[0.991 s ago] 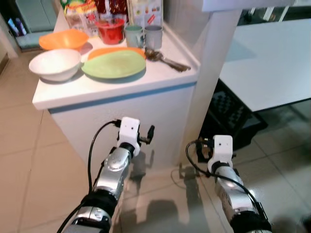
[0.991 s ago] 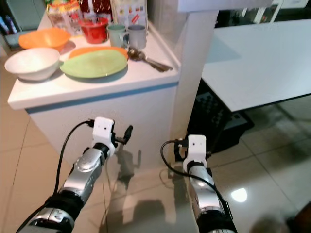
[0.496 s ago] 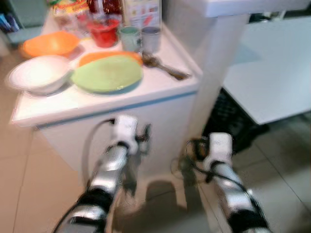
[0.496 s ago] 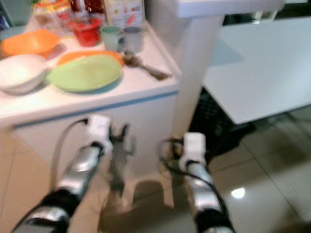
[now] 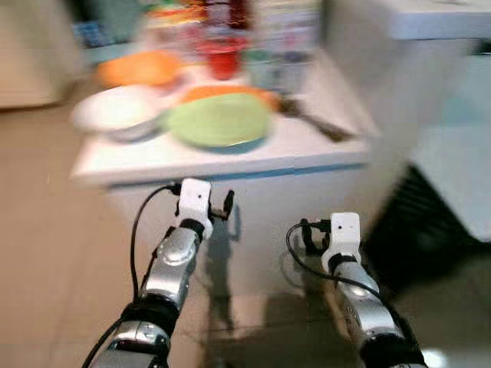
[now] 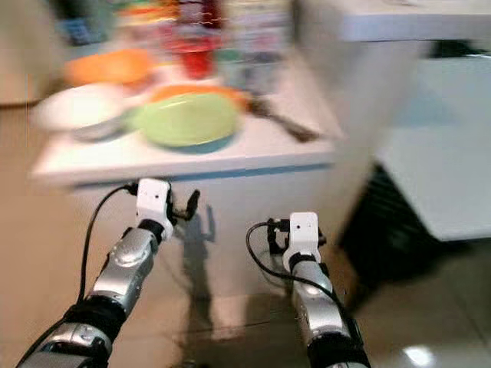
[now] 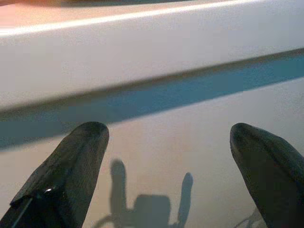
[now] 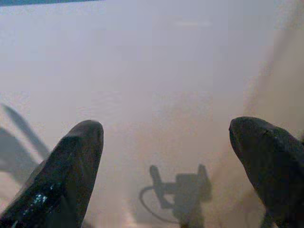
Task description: Setting the table
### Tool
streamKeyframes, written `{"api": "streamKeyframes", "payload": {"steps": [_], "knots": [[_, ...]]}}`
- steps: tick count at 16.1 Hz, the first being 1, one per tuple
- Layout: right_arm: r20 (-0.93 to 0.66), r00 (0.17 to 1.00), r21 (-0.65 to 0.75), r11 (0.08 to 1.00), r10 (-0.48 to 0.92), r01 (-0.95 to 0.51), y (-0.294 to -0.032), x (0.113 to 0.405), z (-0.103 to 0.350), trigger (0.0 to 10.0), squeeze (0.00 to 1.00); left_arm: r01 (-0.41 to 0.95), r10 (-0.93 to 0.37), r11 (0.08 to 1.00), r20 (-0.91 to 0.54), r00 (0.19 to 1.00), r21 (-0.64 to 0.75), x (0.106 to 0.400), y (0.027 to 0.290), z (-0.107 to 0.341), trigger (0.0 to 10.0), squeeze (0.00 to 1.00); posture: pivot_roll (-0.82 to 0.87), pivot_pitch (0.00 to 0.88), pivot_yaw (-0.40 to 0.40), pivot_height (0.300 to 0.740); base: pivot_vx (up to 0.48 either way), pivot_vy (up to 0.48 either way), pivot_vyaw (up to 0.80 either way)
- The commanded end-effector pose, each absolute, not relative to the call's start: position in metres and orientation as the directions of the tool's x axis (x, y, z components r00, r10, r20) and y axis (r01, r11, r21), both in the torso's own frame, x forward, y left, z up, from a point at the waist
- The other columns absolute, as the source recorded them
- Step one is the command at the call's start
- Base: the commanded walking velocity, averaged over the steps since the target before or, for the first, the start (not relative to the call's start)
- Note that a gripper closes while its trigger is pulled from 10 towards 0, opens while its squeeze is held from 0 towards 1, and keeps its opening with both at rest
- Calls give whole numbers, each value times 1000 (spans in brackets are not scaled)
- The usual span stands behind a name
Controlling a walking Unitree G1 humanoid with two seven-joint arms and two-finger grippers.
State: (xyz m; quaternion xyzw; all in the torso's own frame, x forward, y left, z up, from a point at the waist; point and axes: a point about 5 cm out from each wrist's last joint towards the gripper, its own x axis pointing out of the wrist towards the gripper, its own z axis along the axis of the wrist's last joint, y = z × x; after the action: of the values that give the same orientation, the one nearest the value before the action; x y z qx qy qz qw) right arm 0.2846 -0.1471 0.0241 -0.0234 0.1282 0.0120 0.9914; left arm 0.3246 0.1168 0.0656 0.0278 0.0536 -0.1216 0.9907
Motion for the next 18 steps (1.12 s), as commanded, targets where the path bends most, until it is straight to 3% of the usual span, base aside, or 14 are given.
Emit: {"api": "streamKeyframes", "payload": {"steps": [1,6,18], "knots": [[-251,968,-54,998,20,-35,-150,283,24,10000,0,252,-246,967,-117,962,42,324,112,64,10000,0,-50,0,27,740,0,0,775],[-262,965,-13,1000,-4,0,-151,285,24,10000,0,251,-244,967,-114,963,53,324,113,65,10000,0,-49,0,29,740,0,0,735],[-256,966,-27,999,-32,26,-153,284,26,10000,0,267,-258,962,-114,959,65,323,110,66,10000,0,-53,0,33,740,0,0,0]]}}
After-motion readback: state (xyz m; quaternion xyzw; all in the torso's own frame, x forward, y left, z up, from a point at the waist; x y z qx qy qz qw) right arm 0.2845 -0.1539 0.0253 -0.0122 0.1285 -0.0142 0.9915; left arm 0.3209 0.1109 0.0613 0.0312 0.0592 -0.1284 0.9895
